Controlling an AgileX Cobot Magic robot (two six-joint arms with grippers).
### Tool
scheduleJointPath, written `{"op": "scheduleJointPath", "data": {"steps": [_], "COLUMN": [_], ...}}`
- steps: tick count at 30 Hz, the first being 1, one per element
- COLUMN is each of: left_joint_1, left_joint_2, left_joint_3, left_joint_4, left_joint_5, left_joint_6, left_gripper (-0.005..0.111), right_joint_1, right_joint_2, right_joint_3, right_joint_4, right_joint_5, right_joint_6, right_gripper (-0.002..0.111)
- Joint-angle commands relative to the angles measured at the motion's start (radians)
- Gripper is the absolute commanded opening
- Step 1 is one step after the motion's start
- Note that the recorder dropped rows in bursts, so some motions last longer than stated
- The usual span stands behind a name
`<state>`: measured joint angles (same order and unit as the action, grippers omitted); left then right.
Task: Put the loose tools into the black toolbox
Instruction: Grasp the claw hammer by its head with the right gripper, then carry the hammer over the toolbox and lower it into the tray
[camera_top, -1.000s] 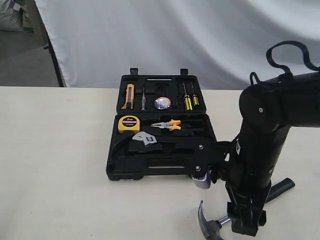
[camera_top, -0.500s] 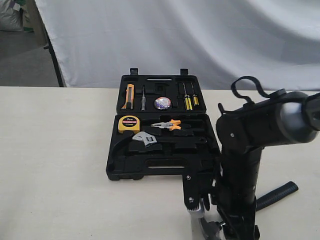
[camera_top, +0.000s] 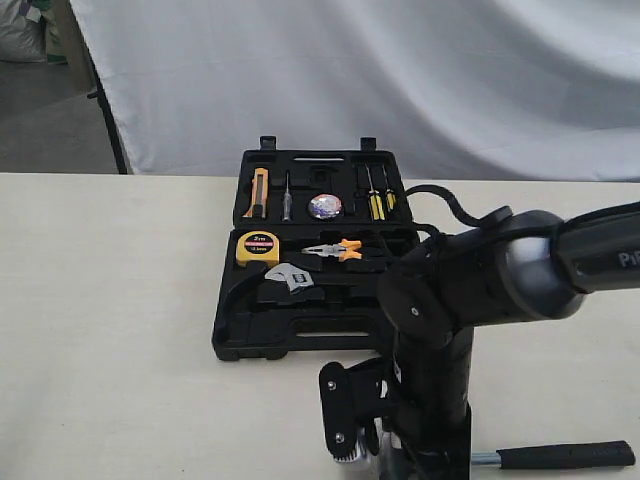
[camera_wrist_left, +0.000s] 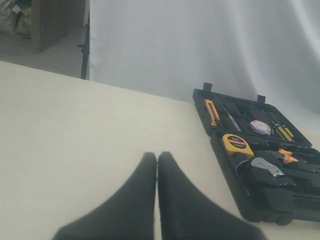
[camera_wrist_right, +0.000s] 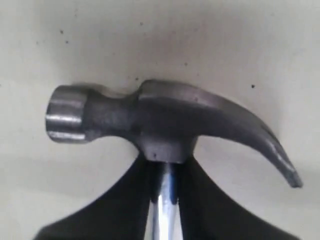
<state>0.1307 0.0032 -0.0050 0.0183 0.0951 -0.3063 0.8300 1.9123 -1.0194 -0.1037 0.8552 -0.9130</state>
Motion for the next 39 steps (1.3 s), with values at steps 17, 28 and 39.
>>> {"op": "scheduleJointPath", "data": {"steps": [17,28,39], "left_joint_1": [0.025,0.025,0.025], "left_joint_2": [-0.003,-0.003,-0.003], "left_joint_3": [-0.003,-0.003,-0.003], "left_joint_4": [0.004,0.004,0.004], "left_joint_5": [-0.007,-0.007,-0.007], "left_joint_6": [-0.005,-0.005,-0.005], "left_gripper": [0.001,0.001,0.001], "right_joint_1": [0.010,0.010,0.012], "right_joint_2": [-0.375,-0.154,0.101], "right_joint_3": [0.009,-0.124,-0.359], "right_joint_4": [-0.008,-0.078,-0.021], "right_joint_5": [-0.225,-0.482,-0.480], "right_joint_6": [0.092,0.106,0.113], "right_gripper": [0.000,0.000,0.000]}}
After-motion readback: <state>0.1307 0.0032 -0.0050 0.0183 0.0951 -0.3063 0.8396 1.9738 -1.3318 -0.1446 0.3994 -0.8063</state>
